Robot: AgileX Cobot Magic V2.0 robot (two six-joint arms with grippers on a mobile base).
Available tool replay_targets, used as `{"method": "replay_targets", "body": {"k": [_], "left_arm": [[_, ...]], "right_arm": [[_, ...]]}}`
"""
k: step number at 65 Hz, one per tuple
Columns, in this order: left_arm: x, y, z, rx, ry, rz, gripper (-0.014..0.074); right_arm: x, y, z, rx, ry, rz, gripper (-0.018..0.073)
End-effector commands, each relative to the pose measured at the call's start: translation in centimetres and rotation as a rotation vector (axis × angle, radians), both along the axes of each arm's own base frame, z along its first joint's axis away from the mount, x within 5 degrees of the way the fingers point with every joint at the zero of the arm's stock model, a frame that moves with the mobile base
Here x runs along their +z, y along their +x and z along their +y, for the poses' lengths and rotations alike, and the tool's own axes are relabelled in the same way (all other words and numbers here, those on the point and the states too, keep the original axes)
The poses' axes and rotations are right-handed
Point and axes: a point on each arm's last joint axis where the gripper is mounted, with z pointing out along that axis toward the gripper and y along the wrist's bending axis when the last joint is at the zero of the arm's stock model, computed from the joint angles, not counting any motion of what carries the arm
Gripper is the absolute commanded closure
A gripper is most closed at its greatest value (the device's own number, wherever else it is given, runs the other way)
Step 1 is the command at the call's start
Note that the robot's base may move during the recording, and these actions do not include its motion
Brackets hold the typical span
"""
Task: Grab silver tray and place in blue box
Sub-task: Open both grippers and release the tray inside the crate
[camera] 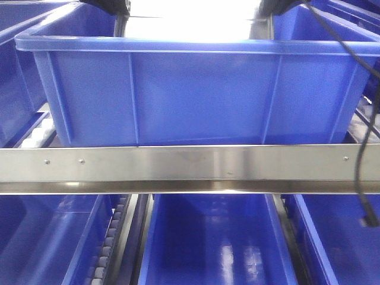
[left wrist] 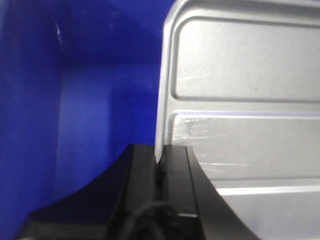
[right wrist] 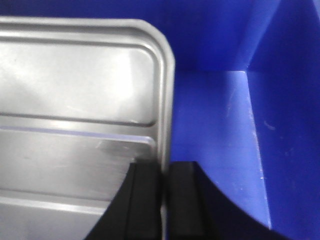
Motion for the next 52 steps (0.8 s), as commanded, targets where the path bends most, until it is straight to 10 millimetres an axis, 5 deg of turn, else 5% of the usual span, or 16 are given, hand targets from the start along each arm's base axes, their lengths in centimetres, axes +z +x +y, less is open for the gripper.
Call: {"method": "replay_targets", "body": {"k": [1,10,28,33,43,52], "left_arm": [[4.4,-0.9,-0.1,-0.063,-0.101,-0.158,0.0505],[4.3,-0.4,1.0,-0.019,-0.086,-0.142,0.0328],[4.1,-0.1,2.0,0.022,-0.067,-0.118,0.0328],[4.3,-0.3,1.9,0.019,-0.069,-0.122,0.0415],[5.1,-0.8,1.7,0.001,-0.082,-0.148,0.0709],[5.5,-0.8,2.0,-0.008,-0.057,-0.181,0.0689]], "right_arm": [[4.2,-0.9,0.9,0.096,0.066,-0.171,0.0174],[4.1,-0.8,0.6,0.088,0.038,-0.169,0.0094],[4.1,-0.4,-0.4,0.060,0.021,-0.170,0.0098],[4.3,-0.5,-0.4,0.067,0.026,-0.181,0.0170],[5.2,-1.1,-0.2,0.087,0.041,-0.212,0.0519],[5.4,-1.1,0.0,0.104,0.052,-0.231,0.0502]]}}
